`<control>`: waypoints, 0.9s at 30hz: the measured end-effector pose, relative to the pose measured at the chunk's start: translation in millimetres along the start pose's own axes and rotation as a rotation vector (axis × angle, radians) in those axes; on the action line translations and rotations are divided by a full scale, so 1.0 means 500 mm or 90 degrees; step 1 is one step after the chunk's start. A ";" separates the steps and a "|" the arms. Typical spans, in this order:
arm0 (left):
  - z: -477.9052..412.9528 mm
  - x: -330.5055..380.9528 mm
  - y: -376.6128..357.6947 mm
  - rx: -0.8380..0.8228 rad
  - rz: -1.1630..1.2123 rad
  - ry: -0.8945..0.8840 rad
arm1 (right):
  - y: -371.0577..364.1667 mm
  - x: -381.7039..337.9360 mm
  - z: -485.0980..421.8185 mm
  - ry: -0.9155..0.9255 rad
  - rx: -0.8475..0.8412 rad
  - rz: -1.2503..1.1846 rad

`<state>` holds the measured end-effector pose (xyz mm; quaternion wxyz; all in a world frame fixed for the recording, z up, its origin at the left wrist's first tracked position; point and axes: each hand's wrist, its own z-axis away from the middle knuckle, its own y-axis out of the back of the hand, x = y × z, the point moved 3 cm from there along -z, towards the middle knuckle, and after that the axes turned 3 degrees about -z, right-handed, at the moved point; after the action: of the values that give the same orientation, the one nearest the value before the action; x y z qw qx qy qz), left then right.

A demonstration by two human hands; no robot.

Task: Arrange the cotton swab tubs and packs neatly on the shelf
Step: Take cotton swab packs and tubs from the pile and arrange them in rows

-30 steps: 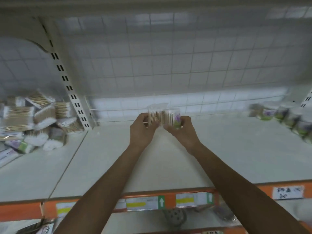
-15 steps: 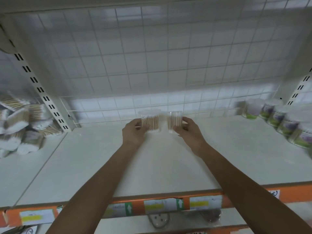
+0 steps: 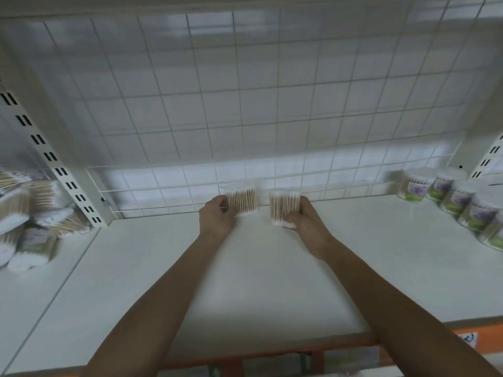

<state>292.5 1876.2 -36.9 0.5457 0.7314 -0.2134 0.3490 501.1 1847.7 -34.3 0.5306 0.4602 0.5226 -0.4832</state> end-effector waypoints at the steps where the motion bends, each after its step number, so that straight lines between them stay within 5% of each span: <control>1: -0.004 -0.002 -0.003 -0.001 -0.007 -0.002 | 0.000 0.000 -0.003 0.001 0.007 0.005; 27: -0.019 0.045 -0.051 -0.027 0.053 -0.097 | 0.011 0.010 -0.012 0.048 0.082 0.098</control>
<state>322.5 1894.7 -35.1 0.5282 0.7346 -0.2922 0.3099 505.6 1854.1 -39.8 0.5154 0.5501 0.4732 -0.4558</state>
